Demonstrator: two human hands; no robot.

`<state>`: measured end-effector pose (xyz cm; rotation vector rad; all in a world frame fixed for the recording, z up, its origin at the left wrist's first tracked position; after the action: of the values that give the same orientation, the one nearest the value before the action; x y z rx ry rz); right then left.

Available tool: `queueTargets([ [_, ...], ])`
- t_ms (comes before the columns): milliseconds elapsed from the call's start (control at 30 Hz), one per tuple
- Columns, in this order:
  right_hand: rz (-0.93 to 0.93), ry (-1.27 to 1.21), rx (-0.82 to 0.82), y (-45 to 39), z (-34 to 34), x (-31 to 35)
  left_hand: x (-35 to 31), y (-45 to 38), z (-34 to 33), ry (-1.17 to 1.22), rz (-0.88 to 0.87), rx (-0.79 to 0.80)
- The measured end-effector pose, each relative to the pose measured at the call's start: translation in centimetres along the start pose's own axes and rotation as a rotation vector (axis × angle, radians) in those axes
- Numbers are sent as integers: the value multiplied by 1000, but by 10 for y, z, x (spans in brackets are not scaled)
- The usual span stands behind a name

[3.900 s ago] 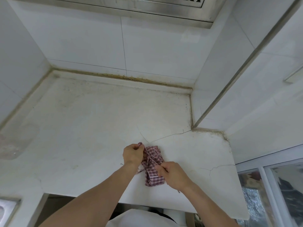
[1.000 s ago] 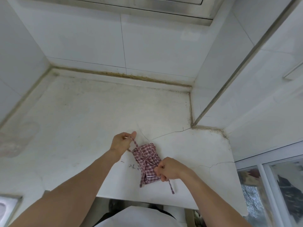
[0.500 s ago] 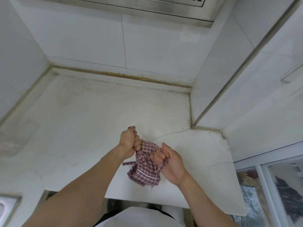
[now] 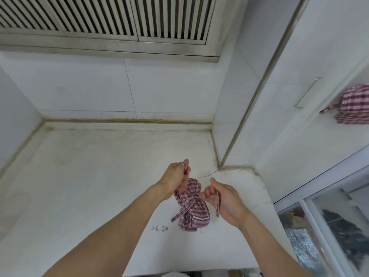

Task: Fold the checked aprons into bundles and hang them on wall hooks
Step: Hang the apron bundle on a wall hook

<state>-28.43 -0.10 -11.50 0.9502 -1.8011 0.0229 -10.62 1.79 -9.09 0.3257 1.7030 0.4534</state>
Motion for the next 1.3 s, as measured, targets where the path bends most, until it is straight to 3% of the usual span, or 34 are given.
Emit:
queueTargets([
  [167,13,45,-109,12,29,39,-48,-3,-30,-496,-283,43],
  [267,41,144,-275,21,44,69,-75,-6,-55,-743,-347,53],
  [367,229,362,-756,35,58,102,-109,-5,-86,-692,-316,116],
  [400,352,424,-880,42,59,114,-122,-4,-97,-610,-293,156],
  [433,506,473,-901,50,56,125,-136,-1,-108,-521,-264,201],
  [500,700,564,-696,63,36,149,-162,3,-129,-442,-230,245],
  [567,677,548,-387,77,15,175,-189,10,-152,-520,-249,268],
  [633,603,500,-245,94,6,205,-215,15,-171,-657,-271,320],
  [933,571,775,-103,204,18,340,-337,69,-212,-966,-506,737],
  [1067,660,853,-156,243,19,399,-380,88,-233,-956,-624,740],
  [1233,836,956,-321,271,9,472,-427,106,-281,-699,-877,714],
  [1300,914,932,-355,277,7,503,-448,107,-300,-569,-1019,622],
])
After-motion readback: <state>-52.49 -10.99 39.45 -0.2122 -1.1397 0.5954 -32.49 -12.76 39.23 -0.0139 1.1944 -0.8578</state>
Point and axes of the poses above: each hand's wrist, its own y-axis away from the middle knuckle, its own z-axis out of the back of the hand, x = y × z, the point moved 1 cm from there along -y, towards the middle knuckle, and after that the axes turned 7 degrees about x, right-handed, at the moved point
